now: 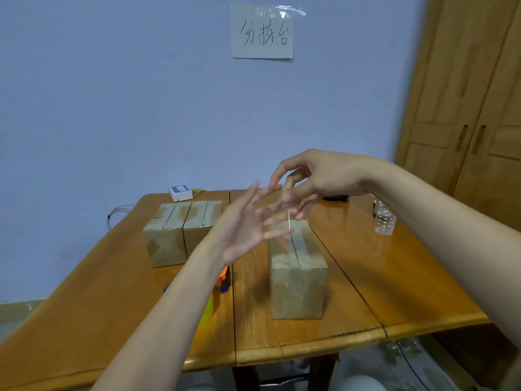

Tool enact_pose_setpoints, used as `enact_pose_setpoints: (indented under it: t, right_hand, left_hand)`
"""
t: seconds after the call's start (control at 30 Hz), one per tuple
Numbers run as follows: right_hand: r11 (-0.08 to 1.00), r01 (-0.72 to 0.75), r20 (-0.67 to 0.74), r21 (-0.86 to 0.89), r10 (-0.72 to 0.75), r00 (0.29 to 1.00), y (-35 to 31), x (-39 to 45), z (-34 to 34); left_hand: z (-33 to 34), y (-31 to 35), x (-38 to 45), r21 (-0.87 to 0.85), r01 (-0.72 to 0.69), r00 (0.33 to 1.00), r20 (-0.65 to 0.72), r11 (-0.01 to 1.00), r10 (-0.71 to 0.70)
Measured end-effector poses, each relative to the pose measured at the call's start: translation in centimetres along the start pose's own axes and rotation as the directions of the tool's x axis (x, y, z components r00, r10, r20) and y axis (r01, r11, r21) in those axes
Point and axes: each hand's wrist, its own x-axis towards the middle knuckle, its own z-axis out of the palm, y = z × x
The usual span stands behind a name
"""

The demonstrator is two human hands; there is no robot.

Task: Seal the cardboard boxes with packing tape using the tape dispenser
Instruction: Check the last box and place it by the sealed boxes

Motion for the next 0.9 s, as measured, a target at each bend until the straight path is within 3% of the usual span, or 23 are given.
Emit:
enact_pose_setpoints:
  t: [0.13, 0.33, 0.5, 0.7, 0.8, 0.9]
  right_hand:
    - [0.999, 0.012, -0.025, -0.039, -0.013, 1.0, 0.2, -0.4, -0.3]
    - [0.997, -0.062, -0.114, -0.053, 0.055, 0.992, 1.7, -1.1, -0.8]
    - [0.989, -0.139, -0.195, -0.048, 0.127, 0.972, 4.0, -1.2, 0.0]
    - [0.965, -0.263, -0.26, 0.01, 0.256, 0.931, 6.2, -2.1, 1.5]
    - [0.945, -0.269, -0.354, 0.186, 0.32, 0.879, 7.5, -2.6, 2.5]
    - [0.895, -0.267, -0.349, 0.357, 0.393, 0.851, 9.0, -3.4, 3.5]
  left_hand:
    - [0.1, -1.3, -0.1, 0.24, -0.043, 0.995, 0.103, 0.97, 0.018]
    - [-2.2, -2.1, -1.0, 0.351, 0.072, 0.997, -0.044, 0.934, -0.061]
    - [-3.3, -1.8, -2.2, 0.461, 0.193, 0.98, -0.053, 0.866, -0.19]
    - [-4.4, -1.3, -2.4, 0.41, 0.33, 0.944, -0.147, 0.85, -0.295]
    - [-4.5, -1.3, -2.0, 0.346, 0.346, 0.935, -0.204, 0.872, -0.29]
    - [-4.8, -1.7, -1.7, 0.267, 0.365, 0.916, -0.274, 0.892, -0.292]
